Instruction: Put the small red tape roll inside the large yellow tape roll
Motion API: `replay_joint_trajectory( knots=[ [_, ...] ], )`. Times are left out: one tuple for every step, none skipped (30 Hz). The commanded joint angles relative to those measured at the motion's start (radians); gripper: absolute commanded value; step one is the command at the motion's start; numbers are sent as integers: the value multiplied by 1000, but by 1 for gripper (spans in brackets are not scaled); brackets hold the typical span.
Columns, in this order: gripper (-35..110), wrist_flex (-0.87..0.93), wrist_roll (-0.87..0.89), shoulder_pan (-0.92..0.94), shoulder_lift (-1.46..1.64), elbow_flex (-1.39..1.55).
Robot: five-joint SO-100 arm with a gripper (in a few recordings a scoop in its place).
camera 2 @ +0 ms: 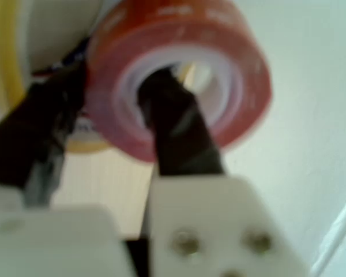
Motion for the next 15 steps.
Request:
replay_joint_trajectory(
  knots=[
    [13, 28, 5, -17, 74, -17],
    [14, 37, 3, -18, 75, -17],
    [15, 48, -2, -20, 77, -17],
    [15, 55, -2, -20, 81, -17],
    [15, 63, -2, -20, 86, -17],
    [16, 69, -2, -20, 91, -17],
    [16, 75, -3, -20, 97, -17],
    [16, 83, -3, -20, 101, -18],
    [17, 92, -3, -20, 110, -18],
    [17, 104, -6, -20, 120, -21],
    [17, 121, -8, -18, 127, -34],
    [16, 149, -8, -17, 138, -55],
    [12, 184, -12, -15, 152, -83],
    [6, 224, -18, -9, 169, -114],
    [2, 261, -55, -2, 192, -137]
  ],
)
